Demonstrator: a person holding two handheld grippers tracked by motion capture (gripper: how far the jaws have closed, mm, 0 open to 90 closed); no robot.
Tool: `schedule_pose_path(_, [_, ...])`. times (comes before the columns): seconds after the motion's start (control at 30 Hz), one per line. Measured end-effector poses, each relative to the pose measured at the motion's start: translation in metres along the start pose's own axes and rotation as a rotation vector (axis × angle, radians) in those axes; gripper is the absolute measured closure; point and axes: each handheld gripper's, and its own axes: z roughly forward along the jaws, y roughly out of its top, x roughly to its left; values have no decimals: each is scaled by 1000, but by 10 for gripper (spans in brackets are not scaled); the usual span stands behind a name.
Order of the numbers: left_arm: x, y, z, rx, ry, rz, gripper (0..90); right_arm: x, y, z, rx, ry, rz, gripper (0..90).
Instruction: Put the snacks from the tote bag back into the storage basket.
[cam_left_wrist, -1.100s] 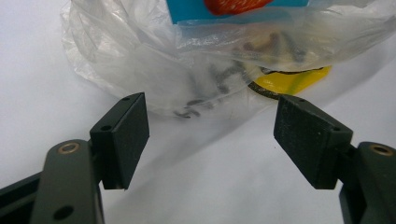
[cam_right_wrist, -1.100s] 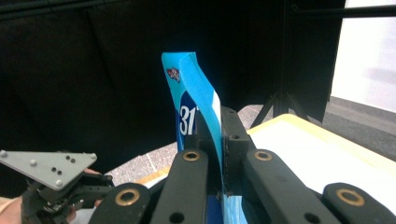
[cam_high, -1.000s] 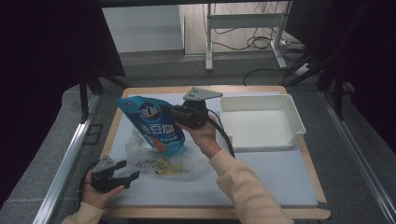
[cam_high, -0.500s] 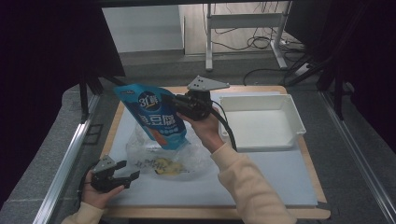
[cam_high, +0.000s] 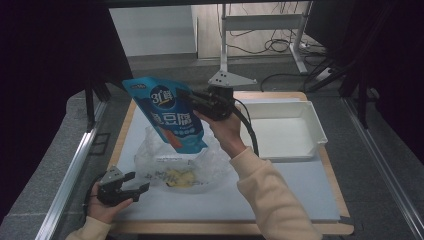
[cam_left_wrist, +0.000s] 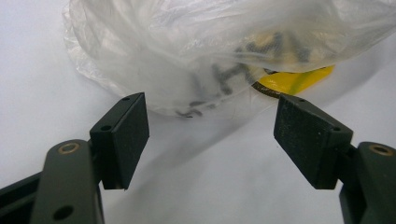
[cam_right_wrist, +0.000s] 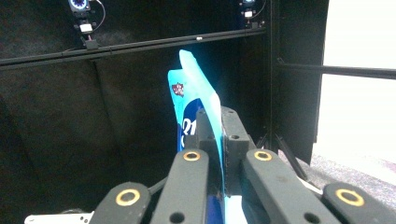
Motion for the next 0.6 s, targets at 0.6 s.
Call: schedule_pose_path(0.6, [0, 0, 1, 2, 1, -4, 270, -18, 19, -28, 13, -32, -23, 890])
